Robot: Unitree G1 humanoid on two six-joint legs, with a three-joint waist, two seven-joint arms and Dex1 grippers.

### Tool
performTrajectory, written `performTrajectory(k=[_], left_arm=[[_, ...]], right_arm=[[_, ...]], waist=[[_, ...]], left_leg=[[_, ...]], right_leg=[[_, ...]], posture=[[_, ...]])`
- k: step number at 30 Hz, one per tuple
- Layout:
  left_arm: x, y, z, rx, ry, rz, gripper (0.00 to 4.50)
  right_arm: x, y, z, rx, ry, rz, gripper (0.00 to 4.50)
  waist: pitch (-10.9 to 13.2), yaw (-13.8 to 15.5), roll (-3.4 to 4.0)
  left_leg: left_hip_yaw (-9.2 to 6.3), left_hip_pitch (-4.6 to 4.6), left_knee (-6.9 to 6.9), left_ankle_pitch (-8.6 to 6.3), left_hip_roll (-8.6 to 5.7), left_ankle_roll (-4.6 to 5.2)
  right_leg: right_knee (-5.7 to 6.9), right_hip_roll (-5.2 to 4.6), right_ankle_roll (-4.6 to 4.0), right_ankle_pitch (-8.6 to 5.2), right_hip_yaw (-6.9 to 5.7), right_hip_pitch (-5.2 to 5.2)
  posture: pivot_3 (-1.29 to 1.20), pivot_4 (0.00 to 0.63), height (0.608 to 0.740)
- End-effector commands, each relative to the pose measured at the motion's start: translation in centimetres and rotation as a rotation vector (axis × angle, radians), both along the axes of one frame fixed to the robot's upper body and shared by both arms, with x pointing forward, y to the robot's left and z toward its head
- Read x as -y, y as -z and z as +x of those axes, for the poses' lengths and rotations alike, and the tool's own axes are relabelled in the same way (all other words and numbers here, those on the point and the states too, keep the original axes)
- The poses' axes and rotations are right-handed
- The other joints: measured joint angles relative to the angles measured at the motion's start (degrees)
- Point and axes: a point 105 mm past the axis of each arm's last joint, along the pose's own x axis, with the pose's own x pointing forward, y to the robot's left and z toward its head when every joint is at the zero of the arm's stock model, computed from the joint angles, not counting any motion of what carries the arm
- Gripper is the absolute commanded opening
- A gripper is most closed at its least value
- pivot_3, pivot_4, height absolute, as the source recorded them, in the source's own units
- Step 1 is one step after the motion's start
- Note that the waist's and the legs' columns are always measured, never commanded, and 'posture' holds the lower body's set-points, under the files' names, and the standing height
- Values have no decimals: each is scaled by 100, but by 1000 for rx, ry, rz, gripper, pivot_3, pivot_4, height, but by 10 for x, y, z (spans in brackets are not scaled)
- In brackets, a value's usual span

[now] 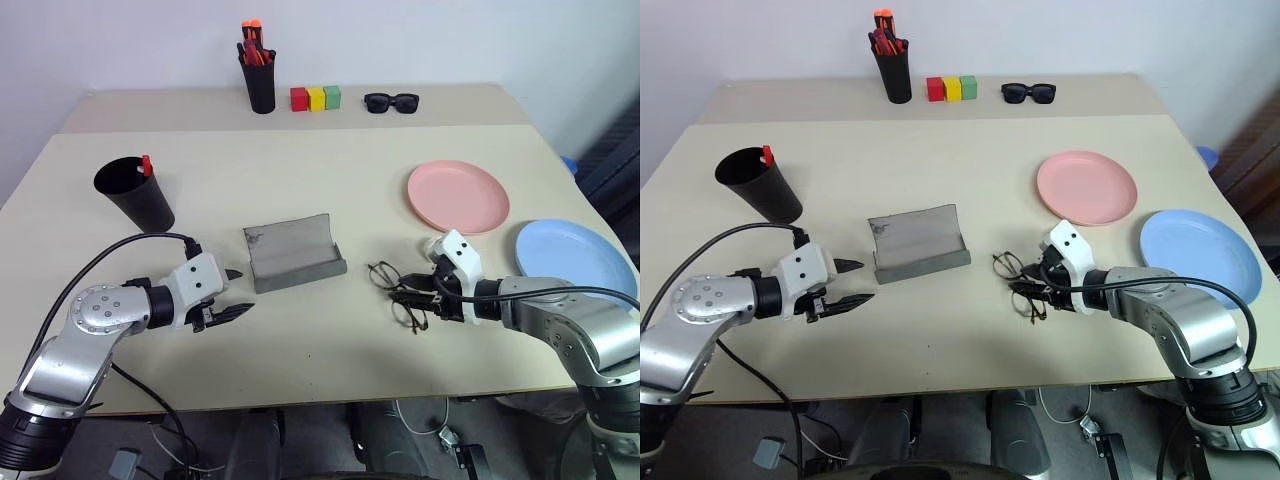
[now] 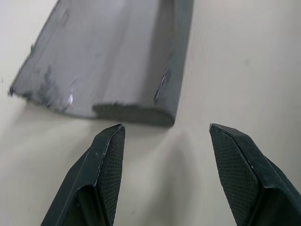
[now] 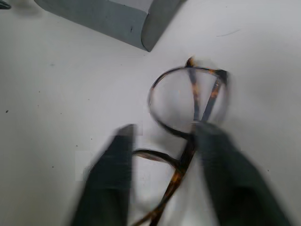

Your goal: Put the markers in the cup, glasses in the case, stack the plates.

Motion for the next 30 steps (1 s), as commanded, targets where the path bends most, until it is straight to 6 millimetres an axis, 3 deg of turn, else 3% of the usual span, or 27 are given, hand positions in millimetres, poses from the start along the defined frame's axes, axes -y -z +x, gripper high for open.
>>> performTrajectory(k=[1, 5, 11, 21, 30], left_arm=[[18, -7, -10, 25, 74, -40, 2906], [26, -6, -16, 5, 92, -74, 2906], [27, 0, -18, -8, 96, -53, 2906], [31, -1, -12, 1, 98, -55, 2906], [28, 0, -12, 7, 84, -44, 2906]], right_arm=[[4, -5, 2, 5, 21, 6, 3818], [6, 0, 2, -13, 42, 5, 3818], [4, -15, -3, 25, 6, 45, 3818], [23, -17, 3, 81, 34, -63, 3818], [26, -13, -21, 44, -77, -37, 3818]], waist=[[0, -2, 0], [0, -2, 0], [0, -2, 0], [0, -3, 0], [0, 7, 0]], left_leg=[[0, 0, 0, 0, 0, 0], [1, 0, 2, 0, 0, 0], [2, 0, 2, 0, 0, 1], [2, -1, 5, -1, 0, 2], [3, -2, 8, -3, 0, 6]], right_leg=[[0, 0, 0, 0, 0, 0], [0, 0, 0, 0, 0, 0], [0, 0, 0, 0, 1, 0], [1, 0, 0, 0, 0, 0], [0, 0, 0, 0, 0, 2]], posture=[[0, 150, 740], [0, 150, 740], [0, 150, 740], [0, 150, 740], [0, 150, 740]])
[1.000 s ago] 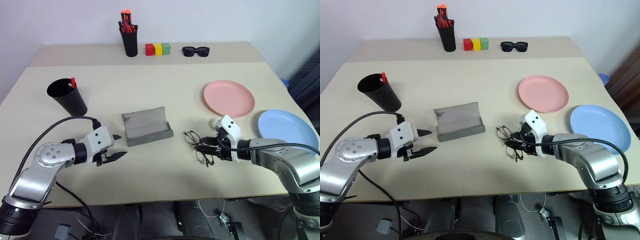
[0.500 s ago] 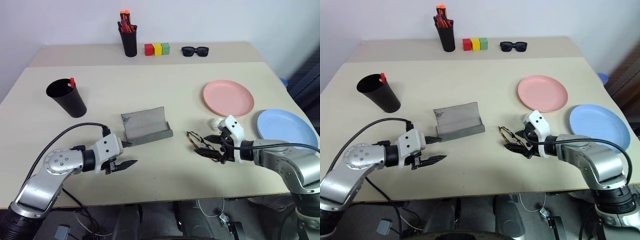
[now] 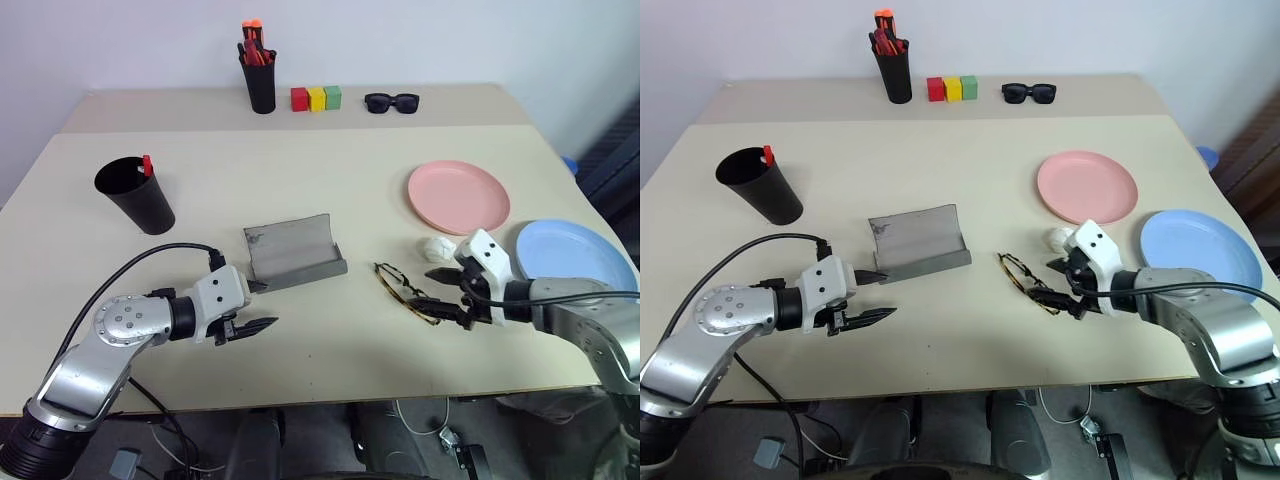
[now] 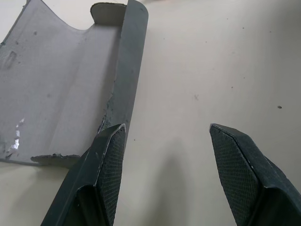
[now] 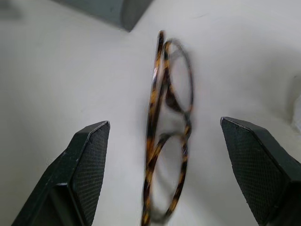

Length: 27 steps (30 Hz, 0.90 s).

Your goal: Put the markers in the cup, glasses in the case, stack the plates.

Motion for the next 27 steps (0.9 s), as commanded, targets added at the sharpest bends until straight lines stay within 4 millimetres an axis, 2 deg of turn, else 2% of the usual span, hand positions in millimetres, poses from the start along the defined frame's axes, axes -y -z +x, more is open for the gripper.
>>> performTrajectory(k=[1, 6, 9, 15, 22, 27], left_arm=[[0, -7, 1, 34, 2, 7, 2906], [1, -7, 2, 39, -2, 9, 2906], [0, -6, 1, 39, -3, 16, 2906], [0, -6, 2, 41, -9, 22, 2906], [0, -3, 1, 39, -10, 26, 2906], [1, -2, 1, 37, -11, 29, 2906]], right_arm=[[-9, -9, -7, 36, -71, 25, 3818], [-26, -11, -21, 28, -155, 61, 3818], [-39, -6, -29, 14, -204, 61, 3818], [-52, 5, -37, -10, -254, 42, 3818], [-57, 8, -27, 26, -226, 40, 3818], [-65, -6, -14, 102, -224, 63, 3818]], waist=[[0, -5, 0], [0, -11, 1], [0, -7, 0], [0, -7, 0], [0, -12, 0], [0, -13, 0]], left_leg=[[0, 0, 1, 0, 0, 0], [2, 4, 1, 0, 1, 1], [2, 1, 4, -1, 0, 1], [2, 1, 4, -1, 0, 1], [2, 2, 4, 0, 0, 1], [2, 2, 5, -1, 0, 1]], right_leg=[[0, 0, 0, 0, 0, 0], [2, 1, 0, 0, 1, 0], [1, 0, 0, 0, 1, 0], [1, -1, 0, 0, 1, 0], [1, 0, 0, 0, 1, 0], [2, 0, 0, 1, 1, 0]], posture=[[0, 150, 740], [0, 150, 740], [0, 150, 740], [0, 150, 740], [0, 150, 740], [0, 150, 740]])
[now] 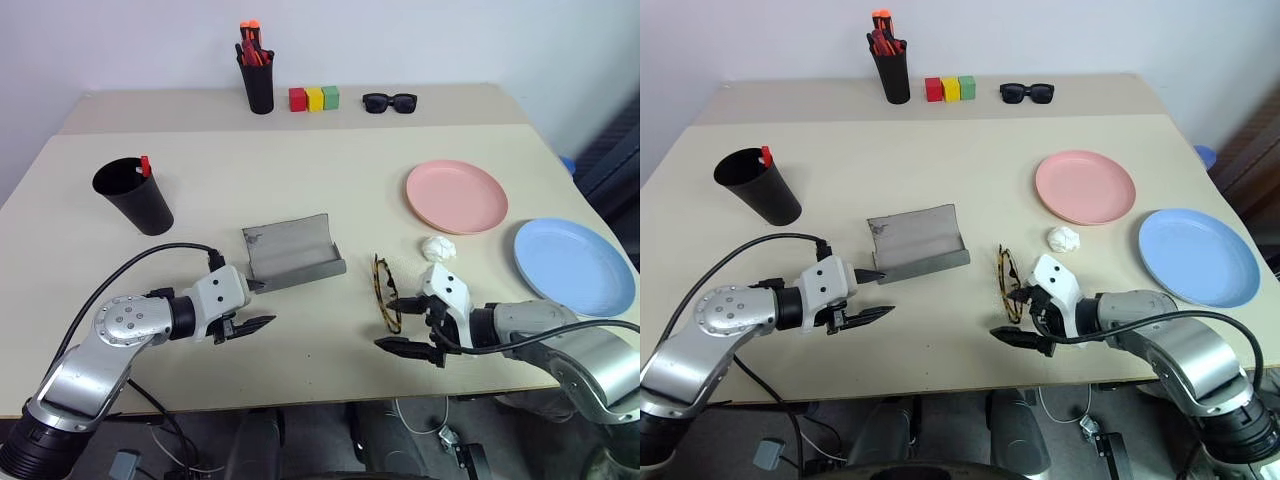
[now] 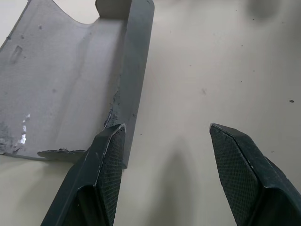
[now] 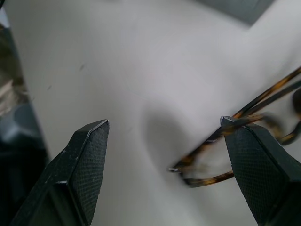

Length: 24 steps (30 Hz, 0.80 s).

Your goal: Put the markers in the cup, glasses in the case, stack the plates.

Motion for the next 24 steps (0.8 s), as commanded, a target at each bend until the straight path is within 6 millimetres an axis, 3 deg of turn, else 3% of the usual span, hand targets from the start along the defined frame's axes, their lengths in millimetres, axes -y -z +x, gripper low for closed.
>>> performTrajectory(k=[1, 8, 12, 24], left_arm=[[2, -4, -1, 22, 9, 8, 2906], [3, -3, 0, 23, 13, 13, 2906], [4, -3, 1, 26, 15, 16, 2906], [5, -1, -1, 24, 8, 16, 2906]], right_arm=[[-5, -14, 7, 70, -15, 16, 3818], [-19, -11, 8, 98, -80, -1, 3818], [-31, -10, 18, 119, -90, -6, 3818], [-35, 3, 48, 141, -10, -27, 3818]], waist=[[0, 3, 0], [0, 9, 0], [0, -12, 1], [0, -5, 1]], left_leg=[[0, 0, 0, 0, 0, 0], [-1, -1, -1, 0, 0, 1], [0, 2, 1, 0, 1, 1], [-1, 0, -1, 0, 0, 1]], right_leg=[[0, 0, 0, 0, 0, 0], [0, 0, 0, 0, -1, 0], [2, 1, -1, 1, 0, 0], [2, 1, -1, 1, -1, -1]], posture=[[0, 150, 740], [0, 150, 740], [0, 150, 740], [0, 150, 740]])
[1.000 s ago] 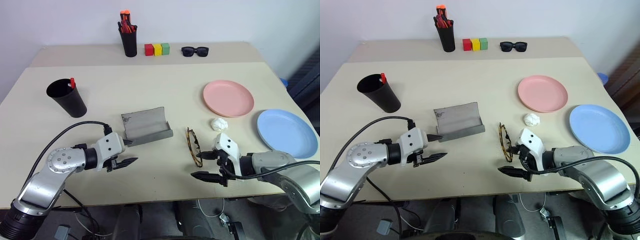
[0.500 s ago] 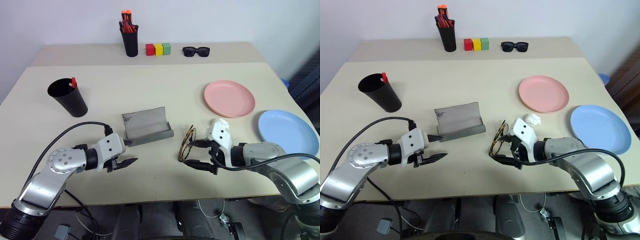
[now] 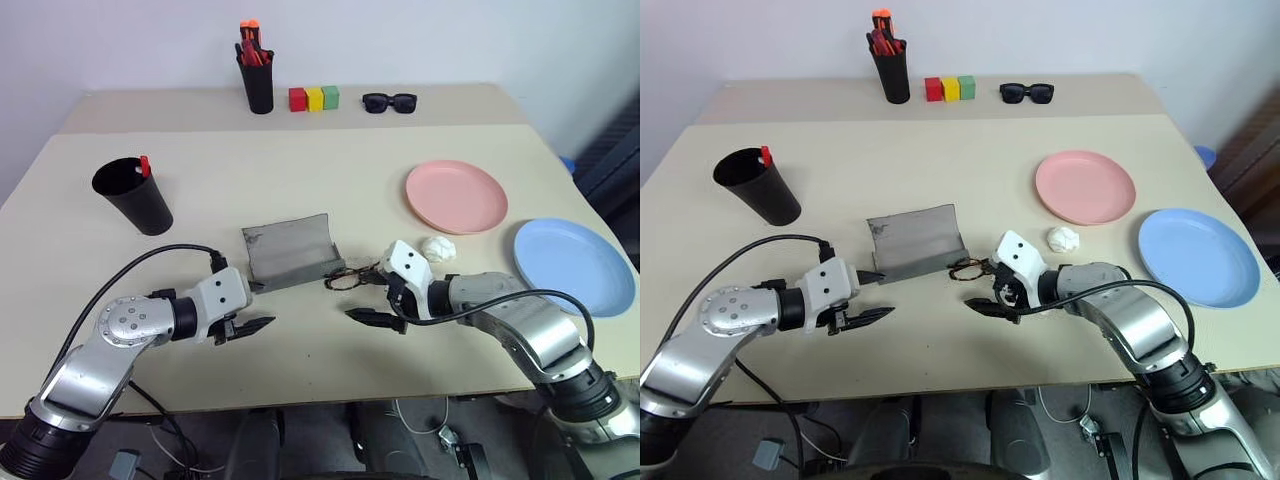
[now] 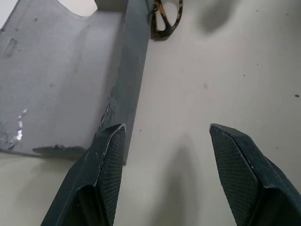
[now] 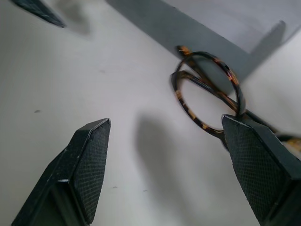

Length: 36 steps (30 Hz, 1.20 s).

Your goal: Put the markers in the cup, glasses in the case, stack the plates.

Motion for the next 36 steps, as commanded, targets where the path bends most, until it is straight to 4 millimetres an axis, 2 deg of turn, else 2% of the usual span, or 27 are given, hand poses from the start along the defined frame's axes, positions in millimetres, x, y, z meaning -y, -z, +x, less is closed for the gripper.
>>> performTrajectory(k=[1, 6, 12, 16, 18, 26, 36], left_arm=[[5, -6, -1, 32, 17, -2, 2906], [3, -7, -1, 31, 8, -1, 2906], [3, -7, -2, 28, 7, 2, 2906], [3, -7, -1, 27, 9, 1, 2906], [4, -7, 0, 25, 12, 1, 2906], [6, -7, 0, 27, 13, -2, 2906], [4, -1, -4, 22, -4, -3, 2906]], right_arm=[[-3, -9, 8, 58, 5, 2, 3818], [1, -19, 4, 99, -21, -9, 3818], [16, -22, -5, 168, -89, -126, 3818], [37, -26, 4, 317, -106, -296, 3818], [40, -26, 8, 375, -128, -347, 3818], [27, -22, 8, 513, -325, -436, 3818], [29, -14, 30, 535, -426, -502, 3818]], waist=[[0, 7, 0], [0, 14, 0], [0, 14, 0], [0, 7, 1], [0, 7, 1], [0, 3, 1], [0, 6, 1]], left_leg=[[0, -1, 0, 0, 0, 0], [0, -2, 1, 0, 0, 0], [0, -2, 1, 0, -1, 0], [2, -1, 2, 0, -1, 0], [2, 0, 1, 0, 0, 0], [2, 0, 4, 0, -1, 0], [2, 8, 3, 0, 0, 0]], right_leg=[[0, 0, 0, 0, 0, 0], [0, -1, 0, 0, 0, 0], [-1, -1, 1, 0, 0, 0], [0, -1, 1, 0, 1, 0], [0, -1, 1, 0, 0, 0], [0, -2, 1, 0, 1, 1], [3, -1, 1, 1, 0, 8]], posture=[[0, 150, 740], [0, 150, 740], [0, 150, 740], [0, 150, 740], [0, 150, 740], [0, 150, 740], [0, 150, 740]])
